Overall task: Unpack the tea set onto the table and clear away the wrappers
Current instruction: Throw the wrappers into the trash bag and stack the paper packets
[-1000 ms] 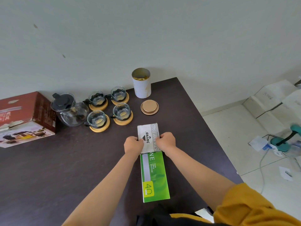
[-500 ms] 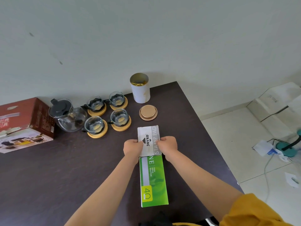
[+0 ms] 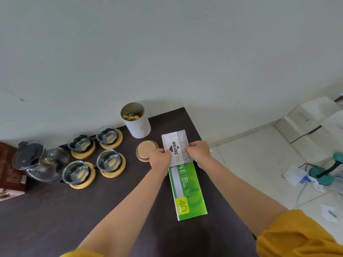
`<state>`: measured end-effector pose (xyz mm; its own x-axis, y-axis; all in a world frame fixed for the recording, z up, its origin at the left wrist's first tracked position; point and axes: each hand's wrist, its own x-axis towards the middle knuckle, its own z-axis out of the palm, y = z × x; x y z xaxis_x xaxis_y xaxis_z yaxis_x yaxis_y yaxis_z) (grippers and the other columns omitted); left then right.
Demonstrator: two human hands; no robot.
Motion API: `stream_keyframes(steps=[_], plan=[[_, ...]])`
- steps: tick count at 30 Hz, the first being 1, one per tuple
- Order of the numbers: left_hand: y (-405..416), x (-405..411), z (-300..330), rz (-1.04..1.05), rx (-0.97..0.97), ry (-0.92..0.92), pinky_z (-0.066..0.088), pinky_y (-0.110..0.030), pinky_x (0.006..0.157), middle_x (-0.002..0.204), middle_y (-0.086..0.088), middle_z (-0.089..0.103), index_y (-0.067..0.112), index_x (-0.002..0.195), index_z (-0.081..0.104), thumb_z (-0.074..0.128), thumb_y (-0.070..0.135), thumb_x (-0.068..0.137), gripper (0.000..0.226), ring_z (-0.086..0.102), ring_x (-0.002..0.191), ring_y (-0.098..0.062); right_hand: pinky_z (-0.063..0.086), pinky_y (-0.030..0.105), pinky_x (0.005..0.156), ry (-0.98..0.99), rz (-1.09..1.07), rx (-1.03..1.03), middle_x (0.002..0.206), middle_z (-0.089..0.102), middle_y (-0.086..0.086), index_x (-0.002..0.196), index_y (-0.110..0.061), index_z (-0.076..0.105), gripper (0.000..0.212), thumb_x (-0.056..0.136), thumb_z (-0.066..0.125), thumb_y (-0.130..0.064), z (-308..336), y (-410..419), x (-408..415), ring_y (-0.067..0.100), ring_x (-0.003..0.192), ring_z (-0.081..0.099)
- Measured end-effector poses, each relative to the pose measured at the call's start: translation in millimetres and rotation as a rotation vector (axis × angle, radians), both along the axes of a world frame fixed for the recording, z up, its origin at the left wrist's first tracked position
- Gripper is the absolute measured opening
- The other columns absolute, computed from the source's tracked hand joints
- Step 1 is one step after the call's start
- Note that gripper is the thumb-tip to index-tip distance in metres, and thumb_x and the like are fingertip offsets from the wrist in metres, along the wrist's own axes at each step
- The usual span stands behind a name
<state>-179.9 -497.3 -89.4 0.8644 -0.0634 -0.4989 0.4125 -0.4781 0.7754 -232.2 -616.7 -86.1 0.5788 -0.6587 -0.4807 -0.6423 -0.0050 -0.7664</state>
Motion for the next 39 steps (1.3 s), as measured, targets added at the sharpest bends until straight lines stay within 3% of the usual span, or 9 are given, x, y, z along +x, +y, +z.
stream_keyframes(steps=[10,14,17,21,24,28,32,35,39], plan=[[-51.7,77.3,-18.7,0.056,-0.005,-0.031,0.045,-0.029,0.058,0.074,-0.007,0.061,0.010,0.064,0.054,0.051,0.014,0.086,0.023,0.058,0.070,-0.022,0.056,0.043,0.071,0.008,0.105,0.034,0.093,0.070,0.024,0.095,0.013,0.067,0.026,0.077,0.059,-0.003,-13.1,-58.6,95.2,0.035,0.087,0.069],[-57.7,92.0,-22.1,0.028,0.018,-0.130,0.034,-0.022,0.049,0.064,0.000,0.051,0.011,0.066,0.051,0.054,0.014,0.087,0.022,0.047,0.061,-0.014,0.038,0.029,0.057,0.032,0.151,0.017,0.071,0.064,0.021,0.072,0.002,0.065,0.009,0.075,0.057,-0.002,-18.3,-64.8,121.3,0.022,0.064,0.058],[-57.1,100.9,-33.8,-0.015,0.002,-0.162,0.051,-0.031,0.071,0.088,-0.008,0.063,0.011,0.081,0.059,0.057,0.028,0.081,0.017,0.059,0.078,-0.021,0.036,0.028,0.055,0.022,0.160,0.010,0.066,0.055,0.012,0.070,-0.010,0.059,0.012,0.075,0.054,-0.001,-18.0,-65.0,134.2,0.020,0.061,0.052],[-52.1,103.9,-55.5,-0.041,-0.042,-0.145,0.050,-0.046,0.092,0.109,-0.009,0.063,0.018,0.099,0.059,0.056,0.036,0.072,0.033,0.061,0.099,-0.023,0.038,0.031,0.053,-0.022,0.130,-0.023,0.067,0.058,0.014,0.070,-0.007,0.063,0.012,0.077,0.054,-0.004,-18.4,-59.9,134.1,0.024,0.062,0.054],[-47.1,95.5,-57.1,-0.068,-0.106,-0.117,0.044,-0.043,0.103,0.132,-0.004,0.055,0.012,0.133,0.045,0.062,0.033,0.076,0.063,0.053,0.121,-0.018,0.050,0.038,0.078,-0.106,0.101,-0.040,0.096,0.070,0.017,0.097,0.004,0.069,0.022,0.087,0.057,-0.012,-17.3,-53.2,120.2,0.032,0.091,0.065],[-38.9,69.1,-80.5,-0.074,-0.052,-0.131,0.043,-0.047,0.104,0.133,-0.006,0.054,0.013,0.131,0.041,0.057,0.046,0.067,0.074,0.049,0.126,-0.019,0.043,0.031,0.102,-0.189,0.119,0.010,0.128,0.060,0.009,0.136,-0.004,0.047,0.049,0.090,0.059,-0.018,-24.4,-42.5,82.5,0.019,0.117,0.057],[-26.5,-6.0,-45.6,-0.141,-0.040,-0.208,0.046,-0.041,0.098,0.111,0.004,0.059,0.020,0.114,0.053,0.054,0.016,0.073,0.041,0.053,0.113,-0.018,0.042,0.029,0.105,-0.235,0.153,0.015,0.128,0.058,0.001,0.137,-0.012,0.047,0.050,0.090,0.060,-0.010,-45.0,-27.5,12.5,0.009,0.115,0.055],[-8.4,-62.8,-34.4,-0.168,-0.052,-0.221,0.040,-0.026,0.100,0.111,0.020,0.041,0.018,0.129,0.046,0.062,0.001,0.078,0.056,0.043,0.118,-0.006,0.041,0.026,0.104,-0.273,0.291,-0.121,0.126,0.056,-0.003,0.135,-0.017,0.049,0.053,0.085,0.064,-0.006,-54.9,-17.8,-43.2,0.006,0.117,0.052],[7.9,-95.1,-36.5,-0.194,-0.012,-0.187,0.040,-0.012,0.088,0.118,0.011,0.038,0.020,0.134,0.041,0.067,0.000,0.079,0.064,0.045,0.102,0.009,0.040,0.028,0.105,-0.306,0.422,-0.350,0.131,0.054,0.003,0.133,-0.011,0.052,0.056,0.081,0.069,-0.001,-63.7,-10.7,-82.3,0.015,0.124,0.049]])
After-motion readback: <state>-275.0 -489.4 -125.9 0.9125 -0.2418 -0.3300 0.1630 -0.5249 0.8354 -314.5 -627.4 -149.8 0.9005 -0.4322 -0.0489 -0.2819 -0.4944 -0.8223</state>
